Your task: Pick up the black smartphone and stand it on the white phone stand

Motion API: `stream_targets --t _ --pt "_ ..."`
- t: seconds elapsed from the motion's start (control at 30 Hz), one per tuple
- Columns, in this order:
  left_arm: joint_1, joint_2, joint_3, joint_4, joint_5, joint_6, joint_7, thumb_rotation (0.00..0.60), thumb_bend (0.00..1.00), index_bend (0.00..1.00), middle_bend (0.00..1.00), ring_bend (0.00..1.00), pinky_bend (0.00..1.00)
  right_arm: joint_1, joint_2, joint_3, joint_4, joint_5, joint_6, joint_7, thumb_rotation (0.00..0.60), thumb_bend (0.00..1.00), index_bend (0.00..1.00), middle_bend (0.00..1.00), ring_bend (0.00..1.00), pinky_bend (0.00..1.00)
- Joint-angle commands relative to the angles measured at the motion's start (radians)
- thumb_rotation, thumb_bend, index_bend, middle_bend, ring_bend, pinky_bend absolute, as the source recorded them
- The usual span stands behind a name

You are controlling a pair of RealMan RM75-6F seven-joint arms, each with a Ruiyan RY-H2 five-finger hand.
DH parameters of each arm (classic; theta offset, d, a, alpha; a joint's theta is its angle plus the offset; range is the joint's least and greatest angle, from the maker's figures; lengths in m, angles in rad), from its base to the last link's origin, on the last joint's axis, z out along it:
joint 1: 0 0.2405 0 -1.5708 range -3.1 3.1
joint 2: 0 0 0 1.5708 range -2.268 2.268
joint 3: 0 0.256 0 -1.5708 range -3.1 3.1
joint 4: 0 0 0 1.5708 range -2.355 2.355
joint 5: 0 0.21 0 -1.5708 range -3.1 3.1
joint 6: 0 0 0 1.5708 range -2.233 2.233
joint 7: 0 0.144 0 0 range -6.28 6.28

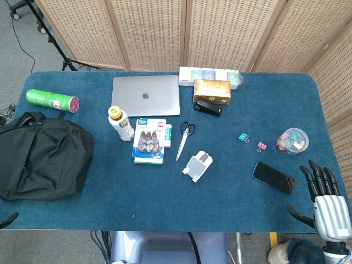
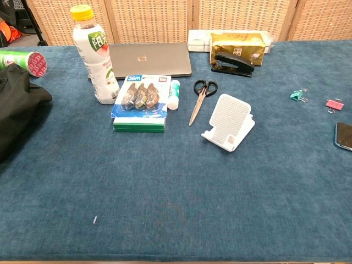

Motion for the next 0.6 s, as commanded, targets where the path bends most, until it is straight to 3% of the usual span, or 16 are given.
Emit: stream_targets --t 0.03,0.4,0.47,0.6 --pt "-0.001 0.002 -0.001 0.001 -0.002 -0.002 -0.004 0.6 0.0 0.0 0.0 0.0 0.0 0.0 0.001 -0.003 -0.001 -0.002 -0.004 -0.001 0.6 0.0 0.04 0.0 0.0 0.0" --pt "0.003 -0.001 0.0 -0.008 0.007 0.003 0.009 0.6 0.0 0.0 0.0 0.0 0.0 0.023 0.03 -0.019 0.002 0.001 -0.064 0.054 0.6 0.0 0.04 0.0 0.0 0.0" --pt "0.004 0.001 -0.001 -0.007 0.008 0.008 0.003 0.6 0.0 0.0 0.0 0.0 0.0 0.053 0.046 -0.022 0.01 0.012 -0.121 0.106 0.6 0.0 0.04 0.0 0.0 0.0" --pt "0.004 0.004 -0.002 -0.005 0.003 0.007 -0.007 0.6 0.0 0.0 0.0 0.0 0.0 0.163 0.113 -0.018 0.043 0.079 -0.34 0.265 0.6 0.0 0.04 0.0 0.0 0.0"
